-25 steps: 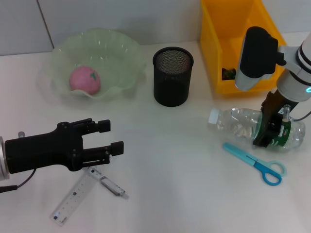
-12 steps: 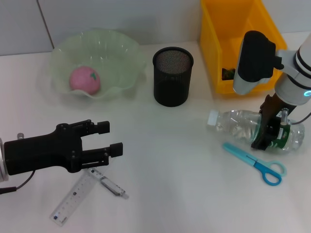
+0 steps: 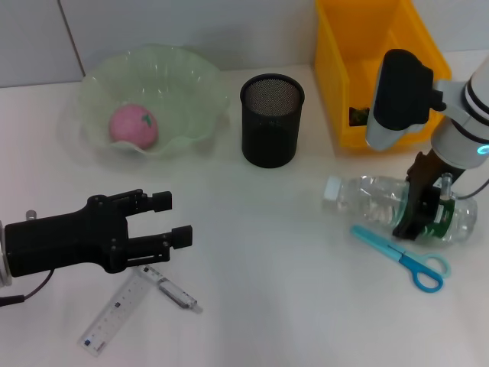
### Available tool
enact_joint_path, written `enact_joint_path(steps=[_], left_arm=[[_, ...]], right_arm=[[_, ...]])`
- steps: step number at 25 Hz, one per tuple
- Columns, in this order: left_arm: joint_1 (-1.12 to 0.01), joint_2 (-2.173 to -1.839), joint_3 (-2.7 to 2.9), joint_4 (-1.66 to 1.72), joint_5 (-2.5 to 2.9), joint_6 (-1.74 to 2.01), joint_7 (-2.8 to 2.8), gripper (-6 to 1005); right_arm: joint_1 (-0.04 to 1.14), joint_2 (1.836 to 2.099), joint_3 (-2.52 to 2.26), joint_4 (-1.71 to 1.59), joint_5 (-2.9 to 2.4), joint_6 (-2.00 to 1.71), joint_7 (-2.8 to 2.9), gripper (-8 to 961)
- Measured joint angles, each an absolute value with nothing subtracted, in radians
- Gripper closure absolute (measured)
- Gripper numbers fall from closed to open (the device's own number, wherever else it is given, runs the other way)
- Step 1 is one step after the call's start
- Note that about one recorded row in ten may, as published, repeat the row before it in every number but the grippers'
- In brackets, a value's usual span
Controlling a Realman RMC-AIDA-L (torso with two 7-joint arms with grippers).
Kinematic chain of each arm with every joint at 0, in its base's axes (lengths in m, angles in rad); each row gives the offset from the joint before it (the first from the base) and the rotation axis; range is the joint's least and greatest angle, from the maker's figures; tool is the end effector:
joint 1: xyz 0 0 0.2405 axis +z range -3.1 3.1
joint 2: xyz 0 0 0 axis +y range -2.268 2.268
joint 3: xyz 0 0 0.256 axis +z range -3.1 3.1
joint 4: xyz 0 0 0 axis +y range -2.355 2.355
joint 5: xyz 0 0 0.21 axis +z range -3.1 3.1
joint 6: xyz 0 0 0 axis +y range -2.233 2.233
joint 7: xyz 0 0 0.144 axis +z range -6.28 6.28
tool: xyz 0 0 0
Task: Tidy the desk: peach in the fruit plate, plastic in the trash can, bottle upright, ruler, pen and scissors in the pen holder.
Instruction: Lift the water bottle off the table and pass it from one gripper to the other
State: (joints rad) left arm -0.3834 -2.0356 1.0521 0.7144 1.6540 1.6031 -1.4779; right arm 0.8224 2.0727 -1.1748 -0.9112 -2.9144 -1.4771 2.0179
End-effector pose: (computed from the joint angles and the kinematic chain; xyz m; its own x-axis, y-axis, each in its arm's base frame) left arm -0.2540 0.2967 -0.0030 0.7226 0.3965 0.5663 0.4673 -0.8838 0.0225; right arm 0.2313 0.3908 0.0030 0.7340 -0.3651 0.5726 -0.2078 -0.9235 -0.3224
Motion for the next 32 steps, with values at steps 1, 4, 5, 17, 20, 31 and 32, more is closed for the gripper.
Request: enact_joint_path(steps=[1, 4, 5, 17, 20, 31, 32], left_arm=[[-0.383, -2.035, 1.052, 0.714, 1.654, 1.604, -1.478, 281], [-0.383, -2.038, 1.04, 0.714, 1.653, 1.611, -1.478, 282], [-0.383, -2.039, 1.037, 0.714, 1.653, 1.613, -1.478, 282], [-0.39, -2.057, 0.963, 0.713, 1.651, 1.65, -1.495, 285], [-0.391, -2.059, 0.953, 0.713, 1.641, 1.67, -1.5, 286], [-0.396, -2.066, 0.951, 0.701, 1.547, 1.695, -1.485, 288], [-0.398, -2.067, 0.951, 0.698, 1.545, 1.693, -1.484, 288]], right_arm=[[0.812, 2.075, -1.172, -0.941, -2.908, -1.488, 2.018, 195], [0.781, 2.076, -1.158, -1.037, -2.863, -1.526, 2.018, 195], [0.77, 2.076, -1.151, -1.068, -2.837, -1.546, 2.018, 195], [0.605, 2.075, -1.065, -1.308, -2.457, -1.588, 1.957, 194], [0.585, 2.076, -1.054, -1.311, -2.394, -1.583, 1.942, 194], [0.485, 2.079, -1.041, -1.175, -1.997, -1.543, 1.792, 195], [0.484, 2.079, -1.041, -1.147, -1.966, -1.543, 1.771, 195]])
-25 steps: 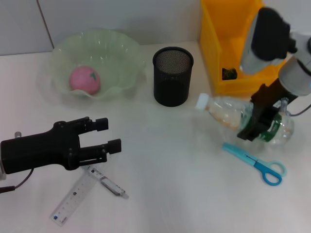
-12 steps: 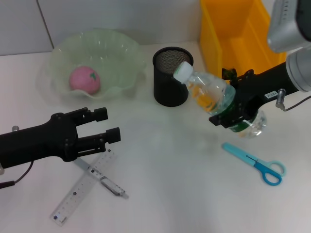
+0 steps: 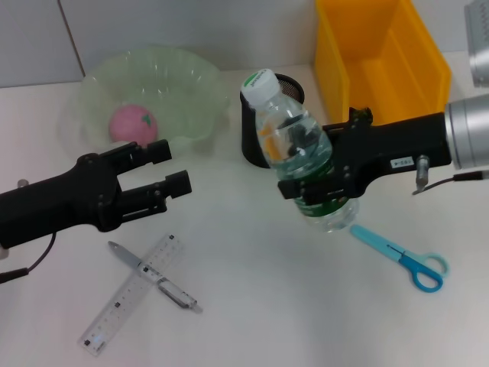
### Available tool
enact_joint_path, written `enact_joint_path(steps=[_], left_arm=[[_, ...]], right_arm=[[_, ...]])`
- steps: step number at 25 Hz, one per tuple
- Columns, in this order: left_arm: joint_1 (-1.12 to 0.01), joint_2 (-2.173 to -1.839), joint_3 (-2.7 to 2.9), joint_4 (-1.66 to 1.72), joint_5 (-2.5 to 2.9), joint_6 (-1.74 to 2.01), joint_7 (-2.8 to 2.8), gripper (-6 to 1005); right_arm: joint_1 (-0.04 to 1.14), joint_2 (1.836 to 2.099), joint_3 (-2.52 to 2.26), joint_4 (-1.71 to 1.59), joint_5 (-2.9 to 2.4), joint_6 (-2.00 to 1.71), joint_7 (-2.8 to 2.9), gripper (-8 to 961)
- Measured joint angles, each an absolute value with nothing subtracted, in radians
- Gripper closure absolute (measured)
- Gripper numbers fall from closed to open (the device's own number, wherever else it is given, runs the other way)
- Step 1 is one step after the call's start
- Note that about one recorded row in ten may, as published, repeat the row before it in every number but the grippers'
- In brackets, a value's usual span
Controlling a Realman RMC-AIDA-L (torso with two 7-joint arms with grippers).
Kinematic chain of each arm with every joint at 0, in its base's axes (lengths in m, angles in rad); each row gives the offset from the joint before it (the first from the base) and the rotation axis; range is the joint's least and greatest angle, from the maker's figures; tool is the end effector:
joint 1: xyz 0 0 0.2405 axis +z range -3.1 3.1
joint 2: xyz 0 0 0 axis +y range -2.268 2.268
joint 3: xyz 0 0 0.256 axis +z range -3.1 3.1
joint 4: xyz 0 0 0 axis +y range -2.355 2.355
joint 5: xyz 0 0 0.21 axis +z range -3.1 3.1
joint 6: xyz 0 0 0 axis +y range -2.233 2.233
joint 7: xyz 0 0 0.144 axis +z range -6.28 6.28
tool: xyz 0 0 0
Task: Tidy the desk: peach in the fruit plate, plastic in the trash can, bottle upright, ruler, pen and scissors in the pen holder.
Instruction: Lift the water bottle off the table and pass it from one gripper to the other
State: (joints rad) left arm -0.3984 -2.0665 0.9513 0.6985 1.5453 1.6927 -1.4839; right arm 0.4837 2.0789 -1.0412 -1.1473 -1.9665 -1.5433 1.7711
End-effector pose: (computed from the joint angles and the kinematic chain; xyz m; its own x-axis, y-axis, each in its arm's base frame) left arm -0.2342 0.3004 0.0120 0.5950 0.3515 0.7228 0.4547 -0.8888 0.0579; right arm 0.1929 0.3451 0.0244 0.9038 -0.2778 -0.3257 -0.3441 -0.9240 -0.1666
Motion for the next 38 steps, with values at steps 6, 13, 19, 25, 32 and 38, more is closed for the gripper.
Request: enact_joint_path(steps=[6, 13, 19, 25, 32, 38], left_arm=[[-0.441, -2.069, 0.95, 0.632, 1.502, 1.679, -1.458, 290], [-0.47, -2.069, 0.955, 0.561, 1.433, 1.681, -1.401, 291], [-0.499, -2.071, 0.96, 0.485, 1.386, 1.688, -1.349, 292], [-0.533, -2.073, 0.966, 0.432, 1.372, 1.691, -1.313, 294], [-0.546, -2.074, 0.99, 0.431, 1.372, 1.693, -1.307, 295], [-0.552, -2.074, 1.006, 0.43, 1.371, 1.692, -1.295, 297]], right_arm=[[0.482, 2.079, -1.051, -0.996, -1.818, -1.546, 1.622, 194], [0.487, 2.078, -1.051, -0.873, -1.714, -1.552, 1.504, 194], [0.495, 2.08, -1.051, -0.788, -1.669, -1.549, 1.421, 195], [0.533, 2.081, -1.052, -0.694, -1.657, -1.547, 1.368, 195], [0.546, 2.082, -1.052, -0.675, -1.657, -1.546, 1.362, 194], [0.566, 2.083, -1.052, -0.635, -1.657, -1.549, 1.351, 194]])
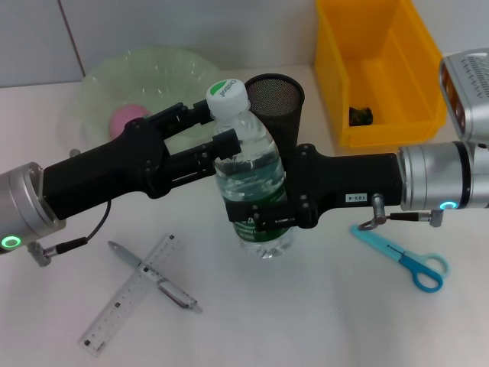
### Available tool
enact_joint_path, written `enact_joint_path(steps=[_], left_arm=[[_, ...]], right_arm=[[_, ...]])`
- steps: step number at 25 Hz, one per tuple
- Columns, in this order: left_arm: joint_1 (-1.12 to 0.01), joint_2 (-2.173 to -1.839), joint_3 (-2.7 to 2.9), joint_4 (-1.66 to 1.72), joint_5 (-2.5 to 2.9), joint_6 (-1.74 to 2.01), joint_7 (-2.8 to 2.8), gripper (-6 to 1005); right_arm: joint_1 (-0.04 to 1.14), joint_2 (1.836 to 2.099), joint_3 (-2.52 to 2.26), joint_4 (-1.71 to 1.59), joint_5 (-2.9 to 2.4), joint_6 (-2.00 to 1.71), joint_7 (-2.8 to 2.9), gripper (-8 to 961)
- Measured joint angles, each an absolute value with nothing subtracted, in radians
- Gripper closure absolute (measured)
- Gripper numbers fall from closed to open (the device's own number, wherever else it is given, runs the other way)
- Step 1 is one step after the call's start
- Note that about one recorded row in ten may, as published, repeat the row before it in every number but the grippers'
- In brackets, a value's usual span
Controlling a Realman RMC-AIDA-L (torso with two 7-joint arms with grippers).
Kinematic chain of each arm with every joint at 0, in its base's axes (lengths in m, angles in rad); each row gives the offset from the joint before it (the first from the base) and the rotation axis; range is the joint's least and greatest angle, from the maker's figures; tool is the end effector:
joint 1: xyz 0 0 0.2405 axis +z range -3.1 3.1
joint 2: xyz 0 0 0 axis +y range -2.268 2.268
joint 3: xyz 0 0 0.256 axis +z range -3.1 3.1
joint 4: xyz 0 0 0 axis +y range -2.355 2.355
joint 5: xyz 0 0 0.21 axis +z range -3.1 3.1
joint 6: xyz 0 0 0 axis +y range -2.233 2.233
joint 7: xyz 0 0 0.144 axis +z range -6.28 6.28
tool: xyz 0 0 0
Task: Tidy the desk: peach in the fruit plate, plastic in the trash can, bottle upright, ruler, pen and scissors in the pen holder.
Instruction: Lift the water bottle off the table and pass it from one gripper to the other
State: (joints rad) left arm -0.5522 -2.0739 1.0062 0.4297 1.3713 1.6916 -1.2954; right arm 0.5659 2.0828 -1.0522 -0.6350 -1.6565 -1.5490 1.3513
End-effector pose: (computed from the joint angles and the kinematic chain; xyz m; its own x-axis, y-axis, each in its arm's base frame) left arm -0.2012 0.3172 -0.0157 0.4995 0.2856 0.8179 0.3725 -0.9232 0.0949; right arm 0.2000 0.3312 -0.0308 0.7788 -0.2295 -0.5838 -0.2874 -0.9578 -0.0068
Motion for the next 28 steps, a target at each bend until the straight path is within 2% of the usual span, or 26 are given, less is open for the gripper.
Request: enact_joint_path(steps=[28], left_arm=[[-0.57, -2.078, 1.035, 0.43, 1.37, 1.686, -1.282, 303]], right_arm=[[0.581, 2.086, -1.077, -0.592, -1.657, -1.546, 1.336, 195]])
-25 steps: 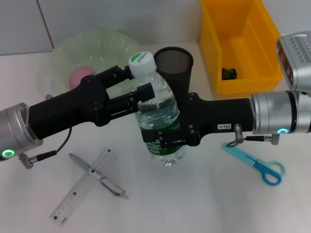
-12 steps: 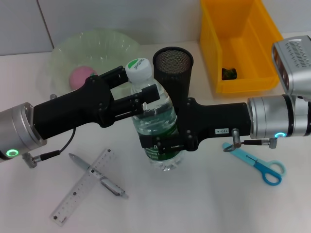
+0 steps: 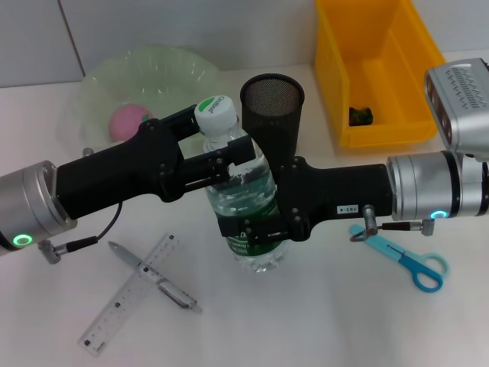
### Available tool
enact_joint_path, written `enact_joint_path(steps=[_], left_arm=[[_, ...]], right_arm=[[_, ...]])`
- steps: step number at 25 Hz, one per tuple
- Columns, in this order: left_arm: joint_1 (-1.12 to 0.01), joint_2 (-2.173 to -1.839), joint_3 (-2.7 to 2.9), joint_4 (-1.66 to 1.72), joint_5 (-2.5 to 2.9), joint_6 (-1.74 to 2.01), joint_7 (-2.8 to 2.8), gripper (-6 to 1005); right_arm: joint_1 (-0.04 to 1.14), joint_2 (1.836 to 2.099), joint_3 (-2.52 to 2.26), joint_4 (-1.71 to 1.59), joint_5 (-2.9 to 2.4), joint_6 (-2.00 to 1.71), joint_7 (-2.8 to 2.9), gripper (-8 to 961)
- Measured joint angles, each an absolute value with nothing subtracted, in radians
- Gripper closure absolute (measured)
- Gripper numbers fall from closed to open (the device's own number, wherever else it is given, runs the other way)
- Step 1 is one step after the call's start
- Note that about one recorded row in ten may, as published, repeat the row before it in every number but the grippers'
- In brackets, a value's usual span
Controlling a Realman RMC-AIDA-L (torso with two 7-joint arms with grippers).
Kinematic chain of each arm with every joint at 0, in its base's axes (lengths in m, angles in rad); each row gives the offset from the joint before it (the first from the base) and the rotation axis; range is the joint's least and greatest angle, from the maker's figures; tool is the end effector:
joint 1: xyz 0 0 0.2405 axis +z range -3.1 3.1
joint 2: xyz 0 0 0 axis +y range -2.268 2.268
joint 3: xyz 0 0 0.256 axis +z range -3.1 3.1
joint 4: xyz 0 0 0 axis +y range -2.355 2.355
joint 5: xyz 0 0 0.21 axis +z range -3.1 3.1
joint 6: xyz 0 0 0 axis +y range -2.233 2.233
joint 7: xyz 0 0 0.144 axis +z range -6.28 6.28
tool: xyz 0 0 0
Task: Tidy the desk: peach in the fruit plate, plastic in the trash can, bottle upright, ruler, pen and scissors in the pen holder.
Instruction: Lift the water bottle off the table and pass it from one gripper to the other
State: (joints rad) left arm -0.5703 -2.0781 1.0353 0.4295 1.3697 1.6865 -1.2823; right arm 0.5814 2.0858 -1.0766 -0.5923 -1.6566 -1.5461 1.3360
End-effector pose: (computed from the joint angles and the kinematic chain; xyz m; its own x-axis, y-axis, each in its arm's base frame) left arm -0.1938 0.3181 -0.0214 0.5213 0.2763 0.8074 0.3411 -0.9347 0.0997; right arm 0.1993 0.3272 -0.0411 0.7832 -0.2455 -0.5712 -0.2818 -0.9591 0.0258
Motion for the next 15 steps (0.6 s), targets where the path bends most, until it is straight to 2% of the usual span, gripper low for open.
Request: enact_joint_path(steps=[14, 15], left_arm=[[-0.576, -2.077, 1.038, 0.43, 1.369, 1.678, -1.281, 306], [-0.576, -2.076, 1.038, 0.43, 1.369, 1.678, -1.282, 343]], right_arm=[[0.584, 2.086, -1.077, -0.595, -1.657, -1.547, 1.335, 194], [0.584, 2.086, -1.077, -0.594, -1.657, -1.547, 1.334, 195]])
